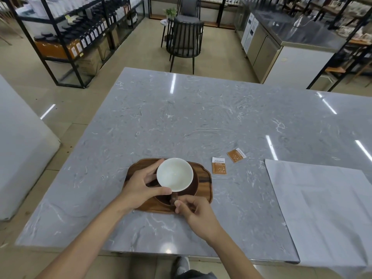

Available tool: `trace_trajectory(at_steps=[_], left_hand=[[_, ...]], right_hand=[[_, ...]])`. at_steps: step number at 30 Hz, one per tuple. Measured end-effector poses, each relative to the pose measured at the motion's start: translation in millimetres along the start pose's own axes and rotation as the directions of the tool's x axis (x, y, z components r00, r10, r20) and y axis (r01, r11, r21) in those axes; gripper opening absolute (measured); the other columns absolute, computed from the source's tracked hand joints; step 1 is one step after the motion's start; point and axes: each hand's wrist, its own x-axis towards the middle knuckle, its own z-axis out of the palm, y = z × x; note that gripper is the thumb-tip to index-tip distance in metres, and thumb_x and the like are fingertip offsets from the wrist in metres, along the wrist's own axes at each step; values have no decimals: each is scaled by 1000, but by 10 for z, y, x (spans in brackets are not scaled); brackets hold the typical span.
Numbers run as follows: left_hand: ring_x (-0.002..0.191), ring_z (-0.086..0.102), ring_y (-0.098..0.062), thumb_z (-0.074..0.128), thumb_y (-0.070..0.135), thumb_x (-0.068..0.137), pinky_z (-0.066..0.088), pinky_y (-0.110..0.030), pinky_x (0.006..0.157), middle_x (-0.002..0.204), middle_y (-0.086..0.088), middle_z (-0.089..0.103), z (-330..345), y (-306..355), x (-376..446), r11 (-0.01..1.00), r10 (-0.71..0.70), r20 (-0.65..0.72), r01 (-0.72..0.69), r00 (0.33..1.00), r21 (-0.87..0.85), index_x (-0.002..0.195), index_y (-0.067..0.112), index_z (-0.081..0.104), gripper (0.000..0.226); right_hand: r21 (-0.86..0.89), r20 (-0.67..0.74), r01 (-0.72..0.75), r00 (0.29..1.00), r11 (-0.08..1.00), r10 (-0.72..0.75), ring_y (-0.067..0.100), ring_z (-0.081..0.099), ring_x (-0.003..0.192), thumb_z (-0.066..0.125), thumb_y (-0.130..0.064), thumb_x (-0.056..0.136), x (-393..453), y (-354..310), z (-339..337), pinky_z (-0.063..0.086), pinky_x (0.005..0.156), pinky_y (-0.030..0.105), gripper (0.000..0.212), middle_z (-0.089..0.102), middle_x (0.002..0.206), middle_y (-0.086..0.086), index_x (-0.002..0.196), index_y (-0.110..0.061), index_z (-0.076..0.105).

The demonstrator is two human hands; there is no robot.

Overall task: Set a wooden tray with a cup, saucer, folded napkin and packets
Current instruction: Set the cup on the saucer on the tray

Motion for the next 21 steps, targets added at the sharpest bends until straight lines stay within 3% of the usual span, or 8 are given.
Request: trace_trajectory(at_steps=[3, 5, 8, 11, 13, 16, 21], left_hand=[[132, 51, 5, 95, 8, 64, 43, -20, 108, 144, 21, 57, 6, -13, 0, 1000, -8, 6, 8, 1000, 1, 153, 26, 41, 105], [131, 50, 8, 94, 6, 65, 49, -12, 95, 144, 20, 55, -7, -21, -21, 1000, -19, -3, 19, 1000, -22, 154, 26, 38, 108], [134, 51, 0, 94, 8, 65, 55, -25, 97, 146, 18, 56, -5, -48, -51, 999, -17, -16, 17, 1000, -32, 152, 32, 42, 104], [134, 53, -5, 95, 11, 65, 54, -30, 101, 145, 18, 57, 15, -68, -63, 999, -1, -48, -1, 999, -45, 147, 35, 48, 97], [134, 53, -5, 95, 17, 63, 53, -28, 101, 144, 19, 57, 34, -91, -66, 999, 0, -68, -3, 998, -53, 145, 37, 50, 96], [134, 53, -3, 95, 22, 63, 53, -19, 97, 144, 20, 57, 33, -83, -80, 998, 16, -64, -20, 998, -54, 143, 41, 51, 93], [134, 51, 1, 91, 14, 72, 52, -15, 95, 144, 23, 56, 35, -55, -103, 998, 34, -53, -37, 998, -52, 143, 44, 51, 87]], right_hand=[[-9, 1, 4, 1000, 1000, -4, 10, 72, 83, 67, -32, 98, 25, 21, -95, 55, 78, 18, 15, 78, 85, -8, 91, -27, 80], [-44, -106, 20, 994, 999, -24, 8, 72, 81, 74, -38, 91, 64, 29, -187, 55, 73, 18, 9, 78, 84, -13, 89, -31, 79], [-79, -308, 37, 950, 996, -60, 7, 67, 79, 82, -42, 83, 169, 26, -357, 53, 70, 19, 21, 72, 85, -11, 91, -29, 69], [-33, -170, 55, 984, 998, -60, 0, 63, 113, 84, -34, 84, 288, -8, -464, 56, 83, 17, 58, 63, 129, -17, 135, -30, 56], [8, -16, 62, 998, 998, -61, -3, 58, 124, 81, -27, 89, 335, -8, -475, 54, 87, 13, 69, 57, 142, -17, 149, -28, 47], [55, 11, 41, 999, 998, -41, -2, 61, 124, 79, -23, 91, 350, 17, -450, 53, 92, 14, 70, 62, 140, -15, 153, -26, 45], [54, -11, 45, 999, 998, -44, -3, 60, 126, 78, -25, 92, 353, 38, -435, 51, 94, 11, 70, 67, 135, -13, 153, -27, 45]])
